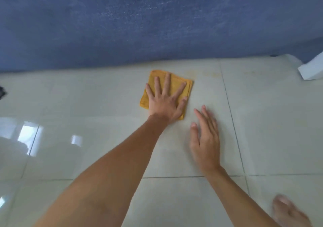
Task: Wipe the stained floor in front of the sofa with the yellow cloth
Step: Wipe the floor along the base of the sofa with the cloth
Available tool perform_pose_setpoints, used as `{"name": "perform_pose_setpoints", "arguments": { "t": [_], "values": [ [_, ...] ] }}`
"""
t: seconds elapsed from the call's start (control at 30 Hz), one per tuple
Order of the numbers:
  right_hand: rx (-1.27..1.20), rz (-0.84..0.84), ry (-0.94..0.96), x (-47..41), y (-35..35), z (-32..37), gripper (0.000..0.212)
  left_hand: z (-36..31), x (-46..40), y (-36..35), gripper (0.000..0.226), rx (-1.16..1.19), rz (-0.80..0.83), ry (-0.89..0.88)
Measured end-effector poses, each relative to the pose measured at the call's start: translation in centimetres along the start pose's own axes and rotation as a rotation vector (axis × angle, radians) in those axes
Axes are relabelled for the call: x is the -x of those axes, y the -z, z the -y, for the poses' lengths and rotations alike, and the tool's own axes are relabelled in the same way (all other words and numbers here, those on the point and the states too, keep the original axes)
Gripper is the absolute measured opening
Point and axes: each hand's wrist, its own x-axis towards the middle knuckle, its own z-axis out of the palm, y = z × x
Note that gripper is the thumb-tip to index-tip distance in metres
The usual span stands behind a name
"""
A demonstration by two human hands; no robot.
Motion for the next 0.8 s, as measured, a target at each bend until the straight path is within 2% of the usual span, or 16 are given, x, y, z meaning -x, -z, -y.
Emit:
{"name": "perform_pose_setpoints", "arguments": {
  "t": [0.1, 0.17, 0.23, 0.33, 0.47, 0.6, 0.7, 0.8],
  "values": [
    [0.201, -0.028, 0.015, -0.5, 1.9, -2.2, 0.047, -0.4, 6.0, -0.7, 0.059, -0.02, -0.016, -0.092],
    [0.358, 0.022, -0.028, -1.1, 3.3, -4.2, 0.052, 0.6, 10.6, -1.1, 0.059, -0.035, -0.011, -0.112],
    [0.499, 0.119, -0.076, -1.6, 4.4, -5.6, 0.059, 2.8, 14.3, -1.4, 0.06, -0.057, -0.011, -0.068],
    [0.615, 0.213, -0.077, -1.4, 4.6, -6.6, 0.063, 7.0, 16.4, -1.4, 0.06, -0.06, -0.008, 0.094],
    [0.652, 0.172, -0.069, -1.1, 4.3, -6.8, 0.06, 10.4, 12.3, -0.6, 0.062, -0.036, -0.007, 0.31],
    [0.649, 0.137, -0.055, -1.1, 4.0, -7.1, 0.059, 9.8, 3.6, 0.4, 0.06, 0.029, -0.044, 0.448],
    [0.645, 0.106, -0.033, -1.1, 3.9, -7.3, 0.057, 6.4, -2.5, 0.8, 0.061, 0.037, -0.053, 0.416],
    [0.613, 0.092, -0.031, -1.3, 4.0, -7.3, 0.057, 0.8, -6.1, 0.6, 0.062, 0.019, -0.038, 0.283]
  ]
}}
